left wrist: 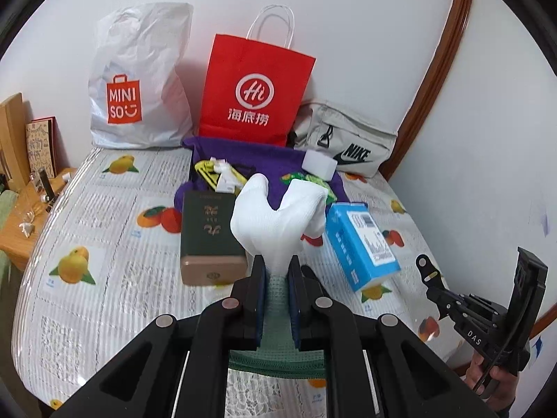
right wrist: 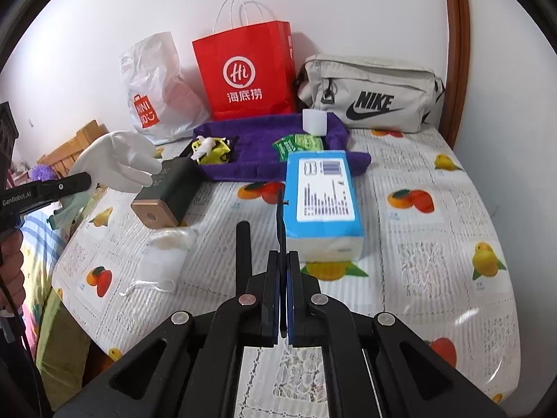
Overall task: Organize soft objects
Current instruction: 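Carry the glove over the purple towel with the left tool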
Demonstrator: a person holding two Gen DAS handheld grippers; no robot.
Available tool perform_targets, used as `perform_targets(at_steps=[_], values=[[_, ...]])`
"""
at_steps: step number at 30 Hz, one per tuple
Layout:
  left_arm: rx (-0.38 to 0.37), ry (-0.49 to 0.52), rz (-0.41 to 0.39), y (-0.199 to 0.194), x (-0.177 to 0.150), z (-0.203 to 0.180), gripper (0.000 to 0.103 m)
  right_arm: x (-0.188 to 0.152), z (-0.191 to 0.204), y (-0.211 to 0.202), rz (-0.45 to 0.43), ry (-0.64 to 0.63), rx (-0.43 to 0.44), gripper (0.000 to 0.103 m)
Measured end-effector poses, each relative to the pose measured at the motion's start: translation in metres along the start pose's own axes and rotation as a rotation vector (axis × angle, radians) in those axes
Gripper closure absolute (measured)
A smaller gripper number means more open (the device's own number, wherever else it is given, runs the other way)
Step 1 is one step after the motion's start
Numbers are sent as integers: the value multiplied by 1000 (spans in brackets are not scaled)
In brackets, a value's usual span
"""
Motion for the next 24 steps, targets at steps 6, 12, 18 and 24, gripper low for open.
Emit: perform_targets(at_steps=[6,12,18,24], values=[[-9,-8,-15,3,18,-1,91,20,-3,1,-8,-13,-6,100],[1,-18,-36,6,39,1,91,44,-8,1,-42,-20,-14,100],[1,-38,-35,21,55,7,91,61,-12,12,-50,-32,-20,100],[14,-38,-23,40,67,7,91,76,-18,32,-46,-38,-10,100]])
Point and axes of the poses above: each gripper's, at about its wrist camera, not at the fingertips, and y roughly the way its jaws point, z to its left, x to its top, the point moved 1 cm from there along y, roughly the way its jaws point, and after that the axes turned 8 degrees about -y, right-handed, at the moved point
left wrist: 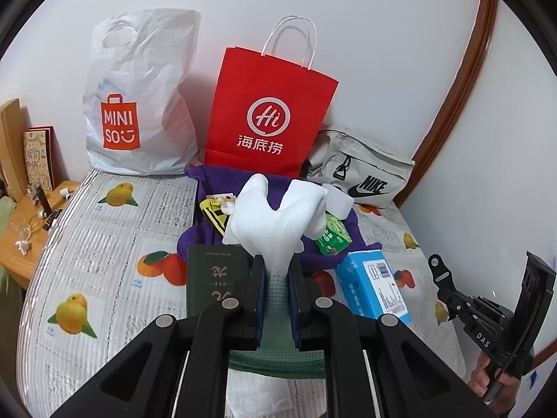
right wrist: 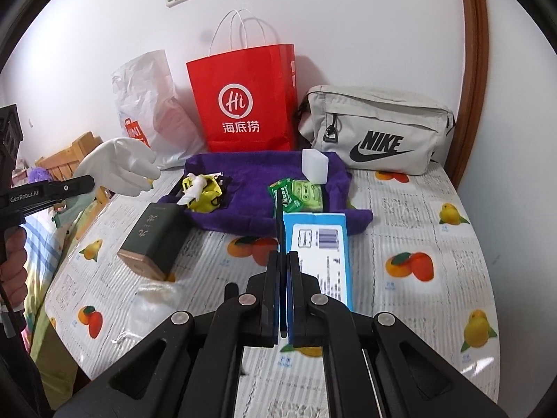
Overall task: Organize soft objects
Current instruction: 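Carry the glove over the purple towel with the left tool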
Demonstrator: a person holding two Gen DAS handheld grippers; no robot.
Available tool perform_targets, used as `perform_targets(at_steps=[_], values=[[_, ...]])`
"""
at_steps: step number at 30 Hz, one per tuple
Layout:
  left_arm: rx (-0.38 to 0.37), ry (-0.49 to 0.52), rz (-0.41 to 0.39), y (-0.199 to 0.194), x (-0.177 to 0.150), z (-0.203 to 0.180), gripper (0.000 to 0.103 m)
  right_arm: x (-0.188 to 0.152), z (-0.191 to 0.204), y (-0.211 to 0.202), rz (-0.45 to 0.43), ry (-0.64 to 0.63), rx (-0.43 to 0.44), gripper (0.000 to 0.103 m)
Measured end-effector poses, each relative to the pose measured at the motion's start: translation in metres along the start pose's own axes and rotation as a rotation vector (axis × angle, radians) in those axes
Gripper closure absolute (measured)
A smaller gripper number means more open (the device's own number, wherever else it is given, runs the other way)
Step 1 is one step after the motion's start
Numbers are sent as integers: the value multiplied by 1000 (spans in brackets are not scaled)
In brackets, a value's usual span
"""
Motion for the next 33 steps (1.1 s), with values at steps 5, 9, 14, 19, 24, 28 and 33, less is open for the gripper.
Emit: perform_targets(at_steps=[5,9,14,19,24,28,33], values=[[15,-3,14,17,9,0,91,15,-4,22,6,-2,22,100],[27,0,23,29,17,1,91,27,-5,40,5,-10,44,100],[40,-6,33,44,25,6,91,43,-6,65,16,-14,70,100],[51,-10,44,64,34,12,91,57,-11,95,31,-21,92,100],[64,-3,55,85,43,17,91,69,-20,128,55,-16,96,100],[79,4,64,102,50,19,91,76,-26,150,78,-21,98,100],[91,-13,78,124,57,27,91,79,-35,180,126,-14,110,100]])
Point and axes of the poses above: each gripper's, at about its wrist camera, not at the fingertips, and y roughly the way its jaws point, z to its left, x to its top, the point moved 1 cm from there along y, roughly the way its jaws point, and after that the axes turned 8 degrees about -y, right-handed, at the moved point
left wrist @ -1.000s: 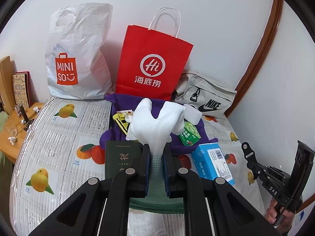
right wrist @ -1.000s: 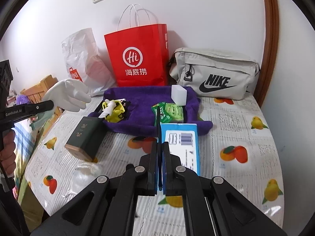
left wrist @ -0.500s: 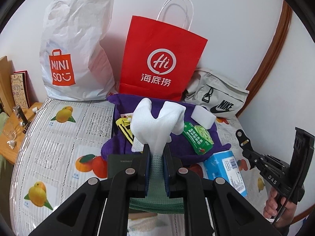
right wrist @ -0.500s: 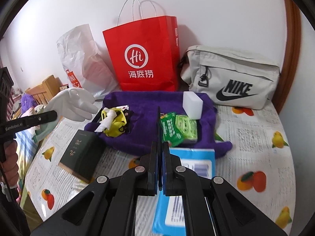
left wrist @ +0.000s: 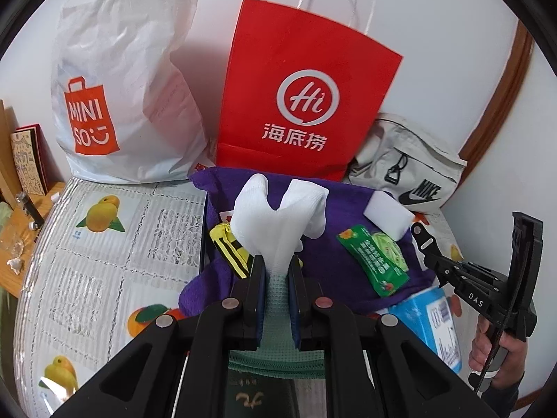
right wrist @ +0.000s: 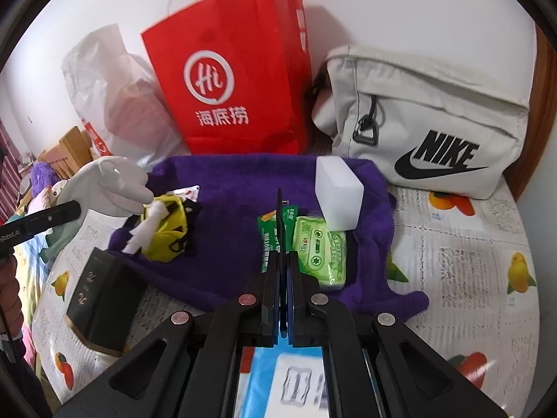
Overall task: Organize soft objects
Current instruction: 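Carry the glove over the purple towel with the left tool, then open the left tool to drop the glove onto the towel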
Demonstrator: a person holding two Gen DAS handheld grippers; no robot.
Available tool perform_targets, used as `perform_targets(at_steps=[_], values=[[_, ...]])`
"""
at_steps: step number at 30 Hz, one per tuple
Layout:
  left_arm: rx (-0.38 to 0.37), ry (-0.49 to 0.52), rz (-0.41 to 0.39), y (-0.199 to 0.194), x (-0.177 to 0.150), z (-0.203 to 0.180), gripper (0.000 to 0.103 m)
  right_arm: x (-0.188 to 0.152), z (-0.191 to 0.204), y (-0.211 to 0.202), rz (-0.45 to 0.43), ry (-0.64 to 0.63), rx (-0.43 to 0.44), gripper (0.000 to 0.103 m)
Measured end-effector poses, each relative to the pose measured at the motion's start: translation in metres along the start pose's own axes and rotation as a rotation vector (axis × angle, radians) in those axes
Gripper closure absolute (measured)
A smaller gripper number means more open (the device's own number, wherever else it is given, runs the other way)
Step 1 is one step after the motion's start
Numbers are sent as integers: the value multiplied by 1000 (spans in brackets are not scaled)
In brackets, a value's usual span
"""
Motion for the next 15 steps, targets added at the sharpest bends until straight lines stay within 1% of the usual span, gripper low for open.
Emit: perform_targets(at_steps=[6,11,15], values=[[7,3,21,24,12,-2,91,6,-9,25,48,-14,-6,100],[-16,15,34,41,23,-15,91,7,-10,38,74,-28,18,100],[-44,28,63,60,29,-28,91,7,-12,47,92,-25,40,100]])
Point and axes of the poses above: each gripper's, at about its wrist camera, not at the fingertips, and y roughly the way its jaws point, z to its left, x to its top, the point moved 1 cm from there along y, roughly the way its jaws point, and after that the axes turned 8 degrees about -y, right-handed, at the moved point
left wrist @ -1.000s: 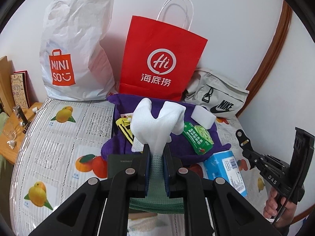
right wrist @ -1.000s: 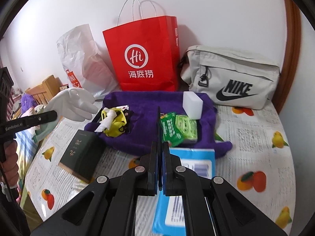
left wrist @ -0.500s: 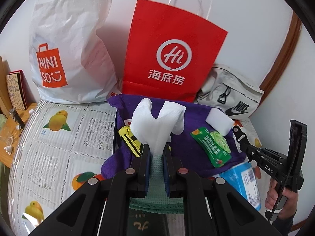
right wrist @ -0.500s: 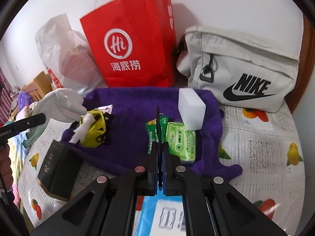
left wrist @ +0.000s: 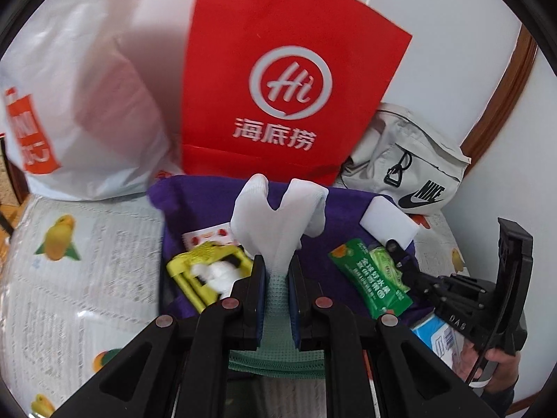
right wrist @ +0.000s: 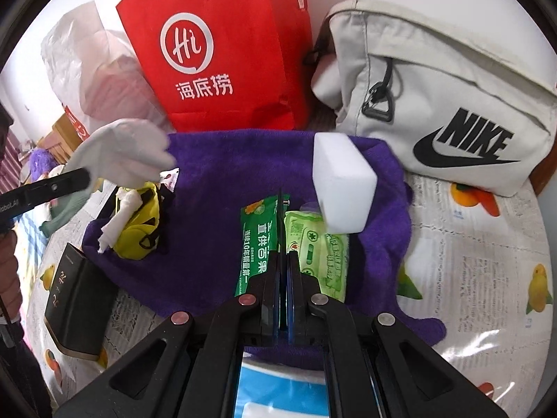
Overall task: Organize soft objects
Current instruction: 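Open the left tool to drop the glove onto the towel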
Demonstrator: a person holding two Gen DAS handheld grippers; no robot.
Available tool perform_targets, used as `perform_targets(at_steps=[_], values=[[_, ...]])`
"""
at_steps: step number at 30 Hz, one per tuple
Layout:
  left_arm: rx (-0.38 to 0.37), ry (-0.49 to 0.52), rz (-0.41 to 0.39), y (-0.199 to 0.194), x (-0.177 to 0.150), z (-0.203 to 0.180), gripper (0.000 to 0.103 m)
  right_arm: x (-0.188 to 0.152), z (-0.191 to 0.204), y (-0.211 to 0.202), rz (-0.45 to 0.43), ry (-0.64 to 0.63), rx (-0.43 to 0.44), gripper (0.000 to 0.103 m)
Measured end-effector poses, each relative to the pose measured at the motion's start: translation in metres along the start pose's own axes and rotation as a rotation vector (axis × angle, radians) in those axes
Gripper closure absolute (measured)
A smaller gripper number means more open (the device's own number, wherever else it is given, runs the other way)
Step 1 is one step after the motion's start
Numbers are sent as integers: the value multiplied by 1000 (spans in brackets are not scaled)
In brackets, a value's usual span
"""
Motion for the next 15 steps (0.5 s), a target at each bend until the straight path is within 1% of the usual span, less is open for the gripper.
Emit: perform_targets(at_steps=[9,15], values=[[35,31,58,43,6,-8,91,3,-6,22,63,-19,-3,100],[43,24,83,57,5,-6,90,3,-8,23,70,-21,-21,98]])
Point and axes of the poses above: each gripper's, at about its wrist camera, not at the fingertips, and y roughly the way its jaws point, z to its left, x to its top, the point moved 1 cm from there along y, roughly the way its jaws point, and after that the axes turned 8 degrees about -y, right-handed, at the moved point
